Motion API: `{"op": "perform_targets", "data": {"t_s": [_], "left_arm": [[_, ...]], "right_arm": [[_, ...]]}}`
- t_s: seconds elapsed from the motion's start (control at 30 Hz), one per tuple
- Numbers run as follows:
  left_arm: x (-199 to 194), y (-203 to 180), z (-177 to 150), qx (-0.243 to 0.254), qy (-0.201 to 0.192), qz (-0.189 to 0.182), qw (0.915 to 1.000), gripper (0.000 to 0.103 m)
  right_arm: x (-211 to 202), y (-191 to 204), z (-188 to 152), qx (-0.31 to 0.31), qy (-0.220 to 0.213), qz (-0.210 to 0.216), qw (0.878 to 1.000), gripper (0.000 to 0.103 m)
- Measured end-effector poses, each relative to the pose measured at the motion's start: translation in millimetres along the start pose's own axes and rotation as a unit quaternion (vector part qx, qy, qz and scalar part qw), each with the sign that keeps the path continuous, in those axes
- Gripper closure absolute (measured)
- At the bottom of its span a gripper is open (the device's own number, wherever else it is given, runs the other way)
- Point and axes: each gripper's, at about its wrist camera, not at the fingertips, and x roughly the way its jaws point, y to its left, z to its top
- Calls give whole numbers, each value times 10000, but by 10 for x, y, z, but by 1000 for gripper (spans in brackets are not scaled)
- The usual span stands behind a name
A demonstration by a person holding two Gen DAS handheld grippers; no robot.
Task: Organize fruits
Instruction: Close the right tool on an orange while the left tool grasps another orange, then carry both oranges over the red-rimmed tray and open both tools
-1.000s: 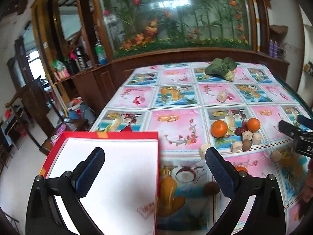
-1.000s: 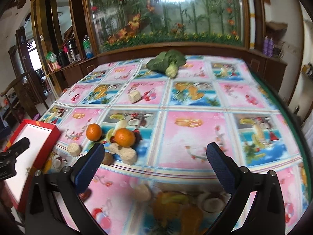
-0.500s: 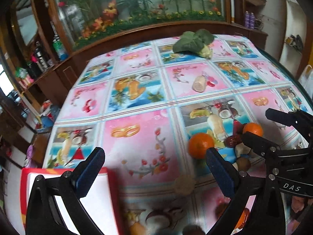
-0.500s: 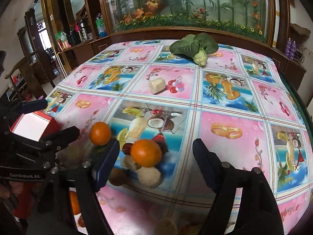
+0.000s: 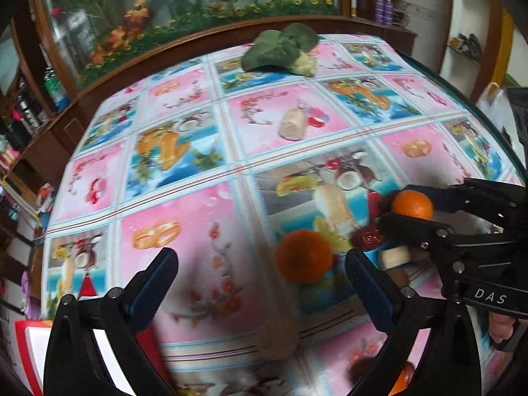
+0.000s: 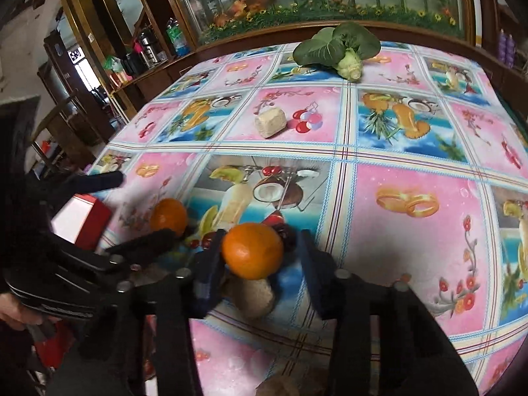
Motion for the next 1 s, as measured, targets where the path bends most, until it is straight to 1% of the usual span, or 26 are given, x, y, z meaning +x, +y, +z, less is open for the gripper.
{"op": "perform_targets", "data": {"t_s": [0.07, 0.1, 0.17, 0.2, 0.23, 0.27, 0.3, 0.33, 0.37, 0.43, 0.5, 0.6, 0.7, 0.73, 0.8, 0.87, 0.9, 1.0], "left_arm": [[36, -55, 29, 42, 41, -39, 10000, 8], [52, -82, 41, 59, 55, -73, 9999, 10], [89, -121, 54, 74, 99, -169, 9998, 24], [112, -134, 59, 68, 143, -215, 9996, 27], [136, -146, 61, 52, 184, -269, 9995, 34], [160, -152, 63, 22, 218, -337, 9992, 41], [185, -153, 63, -22, 263, -409, 9988, 47], [199, -149, 62, -88, 290, -516, 9982, 56], [186, -146, 63, -141, 265, -543, 9981, 61], [155, -146, 62, -154, 220, -491, 9984, 68], [92, -117, 49, -306, 149, -536, 9980, 68], [-89, -80, -2, -443, -36, -461, 9979, 68], [-422, -21, -123, -638, -331, -357, 9968, 68], [-551, -10, -178, -656, -446, -251, 9965, 68], [-832, 22, -316, -674, -651, 209, 9954, 68], [-1075, 93, -489, -746, -835, 595, 9919, 68], [-1183, 131, -594, -756, -898, 862, 9893, 68], [-1403, 325, -863, -931, -972, 1302, 9823, 68]], "right_arm": [[-41, -25, 15, 40, -9, 36, 10000, 70], [-60, -44, 21, 86, -15, 69, 9999, 70], [-119, -94, 36, 192, -81, 113, 9997, 70], [-144, -110, 41, 212, -121, 104, 9996, 70], [-171, -120, 46, 227, -170, 98, 9995, 70], [-192, -128, 49, 241, -210, 108, 9994, 70], [-217, -136, 58, 256, -252, 131, 9993, 70], [-239, -139, 66, 258, -298, 156, 9991, 70], [-259, -139, 69, 257, -336, 173, 9990, 70], [-296, -136, 77, 267, -422, 205, 9985, 70], [-327, -133, 79, 288, -509, 248, 9980, 70], [-363, -126, 79, 278, -623, 263, 9973, 70], [-398, -50, 61, 255, -673, 328, 9969, 70], [-427, 11, 48, 212, -714, 358, 9966, 70], [-479, 174, 20, 106, -774, 520, 9956, 70], [-504, 483, -31, -123, -779, 768, 9939, 70], [-493, 648, -59, -241, -756, 904, 9927, 70], [-412, 1156, -157, -605, -565, 1318, 9878, 70]]}}
